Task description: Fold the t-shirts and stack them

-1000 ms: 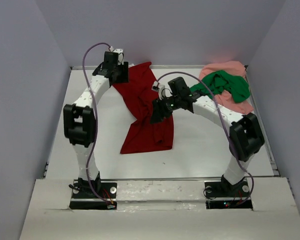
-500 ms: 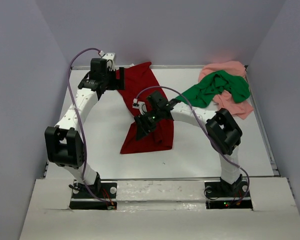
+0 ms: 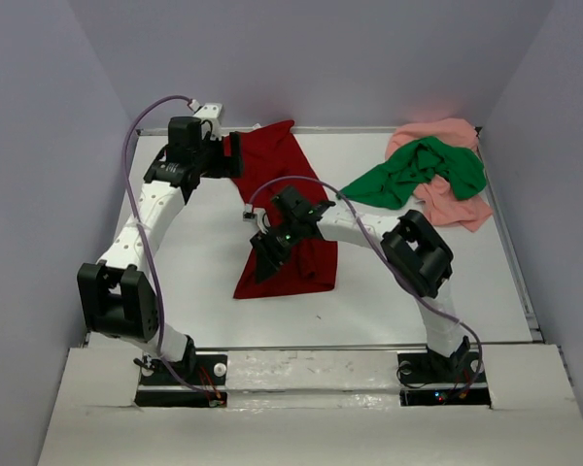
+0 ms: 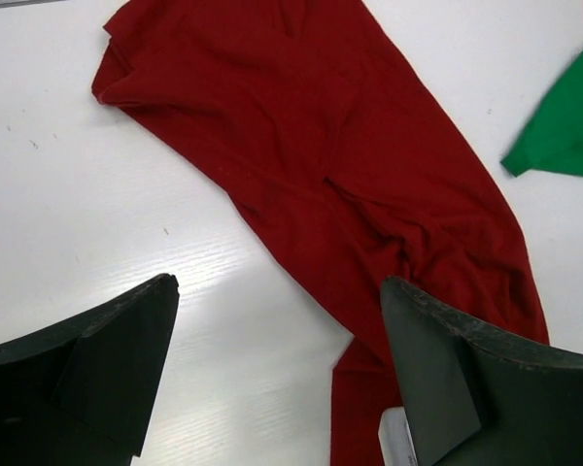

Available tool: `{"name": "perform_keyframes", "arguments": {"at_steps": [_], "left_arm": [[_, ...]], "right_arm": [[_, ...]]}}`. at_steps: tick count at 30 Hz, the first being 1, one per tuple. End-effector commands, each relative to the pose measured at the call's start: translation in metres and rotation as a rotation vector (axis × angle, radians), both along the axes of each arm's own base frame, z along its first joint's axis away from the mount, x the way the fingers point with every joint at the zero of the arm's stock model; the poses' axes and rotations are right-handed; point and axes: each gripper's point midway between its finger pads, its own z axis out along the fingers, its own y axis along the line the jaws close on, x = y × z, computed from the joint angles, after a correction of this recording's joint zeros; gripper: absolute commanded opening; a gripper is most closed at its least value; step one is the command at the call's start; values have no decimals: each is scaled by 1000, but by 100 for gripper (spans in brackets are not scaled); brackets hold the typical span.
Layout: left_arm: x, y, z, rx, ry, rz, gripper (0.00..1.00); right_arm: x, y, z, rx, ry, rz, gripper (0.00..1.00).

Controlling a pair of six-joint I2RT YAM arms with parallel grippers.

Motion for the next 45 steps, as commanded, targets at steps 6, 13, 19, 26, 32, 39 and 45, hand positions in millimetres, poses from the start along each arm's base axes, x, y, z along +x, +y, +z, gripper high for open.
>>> {"name": "perform_keyframes", "arguments": {"at_steps": [6,13,19,26,32,39,45], "left_arm": [[-63,-15,-13,-35,217,-208,89],[-104,-8,-30,-15,280,-236,89],[-123,-7,-47,-10,347,-258,74],[-128,-28,-87,-87,513,-356,75],[-136,-52,-138,-87,698,-425,80],[-158,-87,-179,-36,842,-527,86],[-166,-97,-191,-9,873,-554,87]], "right_arm": [[84,-35,66,122,-211,-208,64],[134,-99,149,132,-474,-430,69],[165,-153,180,59,-622,-584,71],[202,-209,192,-19,-656,-746,73],[223,-227,201,-27,-667,-813,73],[234,-235,208,-8,-664,-825,73],[234,-239,203,3,-615,-841,73]]}}
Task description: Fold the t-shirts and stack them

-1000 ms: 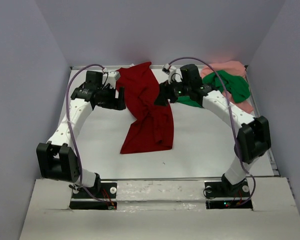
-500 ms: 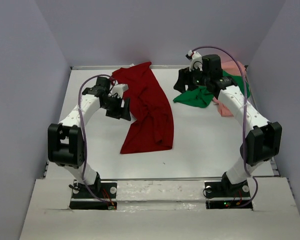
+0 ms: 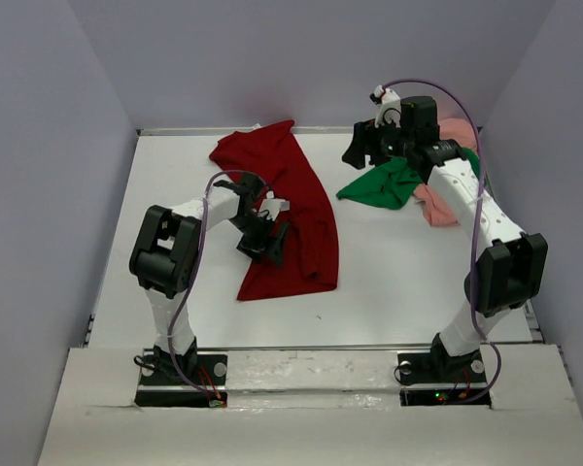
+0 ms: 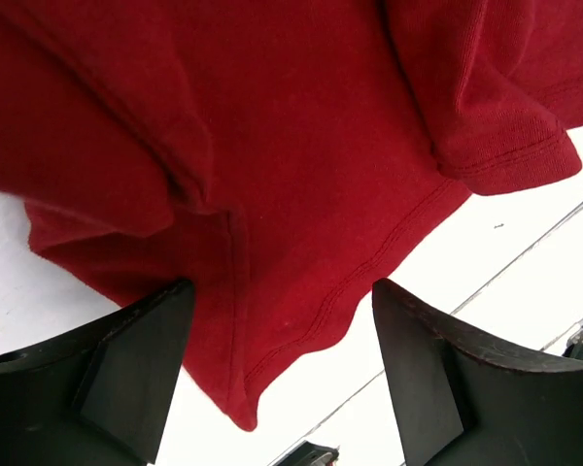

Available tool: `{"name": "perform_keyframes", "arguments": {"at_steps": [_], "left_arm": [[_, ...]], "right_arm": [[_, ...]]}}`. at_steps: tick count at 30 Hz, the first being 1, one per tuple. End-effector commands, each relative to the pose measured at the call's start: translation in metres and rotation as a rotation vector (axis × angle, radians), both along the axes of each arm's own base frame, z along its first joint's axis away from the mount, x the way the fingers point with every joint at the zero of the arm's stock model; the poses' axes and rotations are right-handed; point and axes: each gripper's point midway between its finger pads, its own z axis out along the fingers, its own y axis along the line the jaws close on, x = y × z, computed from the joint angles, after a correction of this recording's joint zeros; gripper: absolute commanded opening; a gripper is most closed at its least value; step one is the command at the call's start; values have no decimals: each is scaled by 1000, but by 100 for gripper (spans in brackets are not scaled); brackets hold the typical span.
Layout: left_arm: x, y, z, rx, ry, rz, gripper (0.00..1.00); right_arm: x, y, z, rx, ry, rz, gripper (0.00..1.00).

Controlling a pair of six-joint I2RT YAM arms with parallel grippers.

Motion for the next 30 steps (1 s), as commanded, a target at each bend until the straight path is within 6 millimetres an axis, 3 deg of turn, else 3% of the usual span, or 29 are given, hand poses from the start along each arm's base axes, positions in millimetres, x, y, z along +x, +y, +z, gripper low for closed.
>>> {"name": "perform_keyframes", "arguments": {"at_steps": [1,11,17,18,22,25,26,30], "left_arm": [[4,-4,11,-6,-21,-8,86],[16,25,5,161,-138,56,83],[25,41,0,240,-175,88,60],[26,44,-2,259,-181,91,52],[23,48,-7,277,-176,95,46],[23,46,-6,267,-172,89,49],[22,44,-4,263,-178,80,57],[15,36,4,241,-201,44,76]], "right_arm": [[5,-2,17,40,-22,3,73],[-3,-6,27,110,-2,39,73],[-8,-6,31,135,7,56,73],[-9,-6,31,139,11,59,73],[-8,-11,34,157,12,57,73],[-8,-10,36,164,14,61,73],[-8,-10,37,167,14,63,73],[-8,-9,34,167,21,63,73]]}}
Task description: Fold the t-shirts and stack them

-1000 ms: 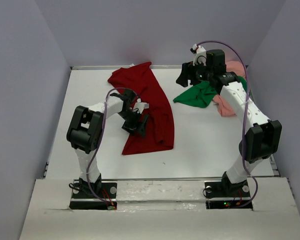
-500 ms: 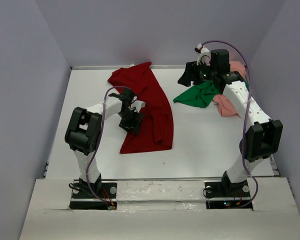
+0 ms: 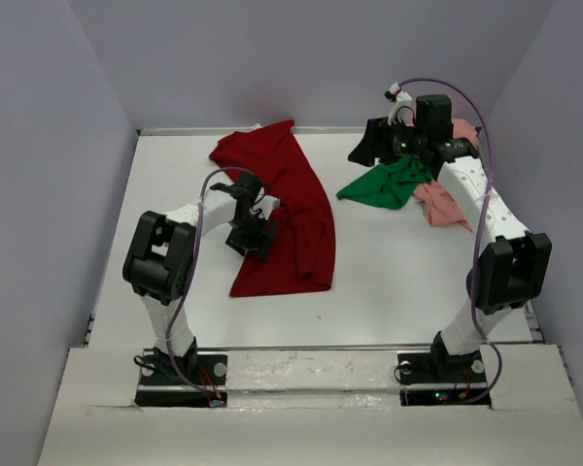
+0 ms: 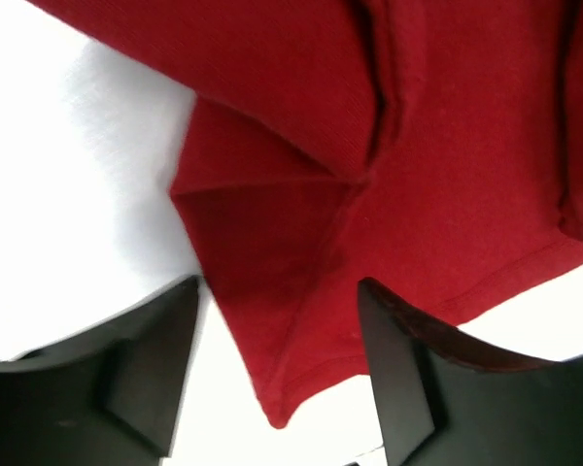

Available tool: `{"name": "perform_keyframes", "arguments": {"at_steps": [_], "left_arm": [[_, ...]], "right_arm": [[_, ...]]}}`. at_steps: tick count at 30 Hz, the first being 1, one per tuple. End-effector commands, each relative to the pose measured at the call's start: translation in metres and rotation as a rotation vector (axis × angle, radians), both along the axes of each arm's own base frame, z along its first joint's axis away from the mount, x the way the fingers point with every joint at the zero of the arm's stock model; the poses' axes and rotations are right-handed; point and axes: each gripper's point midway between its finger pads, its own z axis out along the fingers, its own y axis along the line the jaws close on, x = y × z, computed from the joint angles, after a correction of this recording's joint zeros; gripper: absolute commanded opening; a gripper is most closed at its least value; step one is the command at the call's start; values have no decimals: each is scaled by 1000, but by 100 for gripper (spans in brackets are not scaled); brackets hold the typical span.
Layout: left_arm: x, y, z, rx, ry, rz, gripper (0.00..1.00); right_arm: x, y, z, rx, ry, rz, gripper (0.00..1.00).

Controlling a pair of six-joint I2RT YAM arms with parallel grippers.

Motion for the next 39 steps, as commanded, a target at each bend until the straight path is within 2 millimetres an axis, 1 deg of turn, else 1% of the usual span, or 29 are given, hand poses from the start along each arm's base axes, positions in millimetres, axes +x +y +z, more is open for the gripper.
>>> {"name": "perform_keyframes", "arguments": {"at_steps": [1,2,5,10,15,16,19,20,29,31,32,33,34,35,37,38,39], "left_arm": [[-9,-4,20,-10,-44,-43,78],[-11,-8,22,-24,-45,-52,82],[-12,-7,24,-13,-63,-54,82],[-14,-7,18,-7,-46,-56,82],[-14,-3,12,19,-38,-52,78],[-13,-3,10,25,-37,-51,78],[-10,3,7,57,-49,-36,74],[-10,3,6,60,-45,-36,74],[-12,4,-10,80,1,-41,72],[-12,2,-12,80,6,-43,69],[-13,2,-13,81,10,-46,67],[-12,2,-13,83,8,-47,61],[-12,3,-14,89,7,-45,59],[-12,3,-14,91,5,-44,53],[-11,3,-12,96,-2,-43,45],[-10,4,-11,99,-9,-40,40],[-10,4,-11,101,-10,-41,37]], "right_arm": [[-1,2,30,33,-71,15,73],[-1,2,30,36,-71,17,73],[-2,3,29,43,-61,21,73],[-2,0,33,49,-68,13,73],[-5,0,36,53,-73,20,73],[-5,-4,36,56,-73,15,73],[-8,-2,37,64,-70,29,73],[-8,-6,38,68,-71,22,73],[-10,-8,42,84,-71,27,73],[-11,-7,42,86,-70,29,73],[-9,-11,42,88,-69,20,73],[-9,-11,42,89,-69,23,73],[-9,-11,41,88,-68,24,73],[-9,-11,42,90,-69,25,73],[-9,-10,39,91,-60,30,73],[-10,-10,38,92,-55,30,73],[-9,-10,37,93,-52,30,73]]}}
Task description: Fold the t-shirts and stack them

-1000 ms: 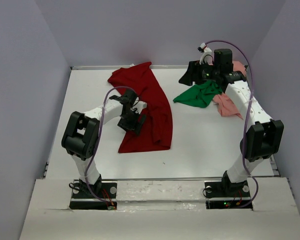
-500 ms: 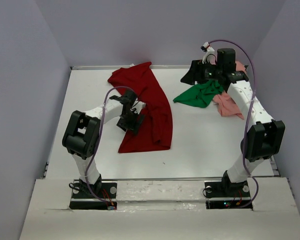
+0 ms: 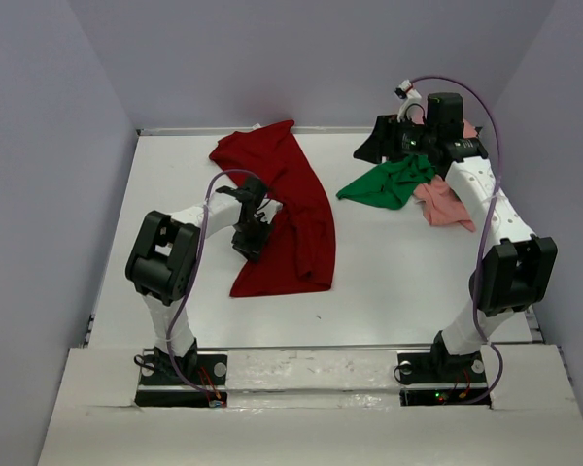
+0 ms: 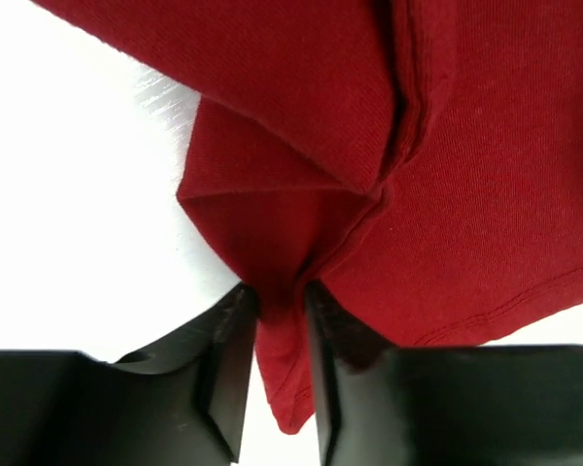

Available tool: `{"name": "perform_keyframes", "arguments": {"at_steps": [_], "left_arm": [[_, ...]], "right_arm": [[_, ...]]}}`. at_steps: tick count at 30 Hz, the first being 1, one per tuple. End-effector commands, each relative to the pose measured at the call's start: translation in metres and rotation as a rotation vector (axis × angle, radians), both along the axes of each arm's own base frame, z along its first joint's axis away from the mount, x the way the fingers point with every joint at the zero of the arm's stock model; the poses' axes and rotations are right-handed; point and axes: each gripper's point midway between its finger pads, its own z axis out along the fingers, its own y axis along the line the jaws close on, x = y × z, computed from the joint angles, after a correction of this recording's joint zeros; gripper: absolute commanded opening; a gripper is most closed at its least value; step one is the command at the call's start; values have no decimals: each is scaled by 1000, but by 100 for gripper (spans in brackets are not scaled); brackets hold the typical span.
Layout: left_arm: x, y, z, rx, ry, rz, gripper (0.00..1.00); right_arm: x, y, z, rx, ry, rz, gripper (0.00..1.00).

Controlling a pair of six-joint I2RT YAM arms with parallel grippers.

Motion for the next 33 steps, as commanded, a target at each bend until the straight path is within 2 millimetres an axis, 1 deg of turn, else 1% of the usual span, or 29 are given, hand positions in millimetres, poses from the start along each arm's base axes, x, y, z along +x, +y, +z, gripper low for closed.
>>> {"name": "perform_keyframes", "arguments": {"at_steps": [1,5,9,11,12,14,16,18,19,20,21,22,23,24,25,28,29,31,32,33], "left_arm": [[-4,1,-3,18,14,-12,35],[-4,2,-1,23,5,-9,31],[0,6,3,41,-24,-3,27],[4,7,8,49,-45,0,24],[8,10,10,69,-66,8,15],[17,17,18,107,-112,36,0],[19,16,24,99,-130,43,0],[24,21,33,116,-171,58,0],[27,23,37,127,-188,62,0],[30,25,45,129,-216,70,0],[31,25,49,130,-227,71,0],[32,26,54,126,-240,74,0],[34,25,64,113,-266,73,0],[34,26,68,115,-277,74,0],[34,26,78,100,-302,76,0],[32,28,93,82,-334,72,0],[30,26,104,49,-352,66,0],[25,24,113,24,-355,48,0],[24,23,122,6,-373,43,0],[15,14,125,-50,-343,18,0]], "right_arm": [[-4,0,20,27,-59,15,73],[-4,2,17,34,-47,23,73],[-4,3,14,39,-35,30,73],[-4,3,12,41,-29,34,73],[-4,4,11,43,-25,35,72],[-4,4,8,42,-20,38,73],[-5,5,7,47,-12,43,72],[-5,5,5,46,-9,44,72],[-5,5,-2,46,8,44,72],[-4,5,-4,44,11,45,72],[-4,5,-6,44,17,46,72],[-3,5,-13,44,34,45,72],[-3,6,-17,45,46,49,72],[-2,6,-20,46,54,49,72],[-1,6,-24,43,63,48,72],[1,6,-28,40,67,50,72],[1,6,-28,37,66,50,72],[1,6,-27,39,64,52,72],[1,7,-26,42,63,53,72],[1,7,-26,43,65,51,72]]}}
